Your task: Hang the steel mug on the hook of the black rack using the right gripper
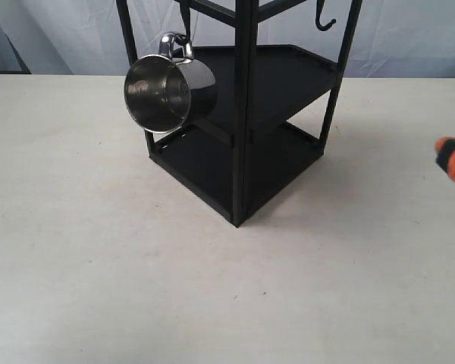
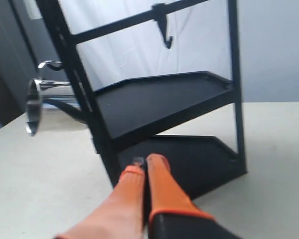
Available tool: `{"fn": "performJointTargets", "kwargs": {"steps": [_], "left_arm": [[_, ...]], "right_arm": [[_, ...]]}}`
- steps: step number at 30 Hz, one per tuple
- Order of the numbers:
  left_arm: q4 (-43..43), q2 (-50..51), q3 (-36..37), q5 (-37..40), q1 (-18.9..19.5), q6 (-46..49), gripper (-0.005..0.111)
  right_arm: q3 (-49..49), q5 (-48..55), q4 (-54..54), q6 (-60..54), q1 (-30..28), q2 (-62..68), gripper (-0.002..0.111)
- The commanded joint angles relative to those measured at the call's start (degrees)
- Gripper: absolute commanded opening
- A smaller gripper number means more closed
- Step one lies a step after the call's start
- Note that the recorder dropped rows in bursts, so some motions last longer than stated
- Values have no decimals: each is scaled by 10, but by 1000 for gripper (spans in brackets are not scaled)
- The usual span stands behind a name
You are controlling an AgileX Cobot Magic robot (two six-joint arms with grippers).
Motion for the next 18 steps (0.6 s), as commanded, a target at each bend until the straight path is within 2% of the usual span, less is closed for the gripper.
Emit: {"fn": "performJointTargets", "kwargs": {"steps": [1,9,14,18], "left_arm": [[0,-3,0,-3,-3,-1,2],[0,-3,0,-3,-3,-1,2],[0,-3,0,-3,-3,-1,2],[0,-3,0,-3,-3,-1,2]], "right_arm": [[65,8,-42,-9,-82,-106,-1],[145,8,-46,-9,-209,-230,-1],[145,24,-46,-9,-246,-230,-1],[145,34,-46,-9,-252,-230,-1]]}}
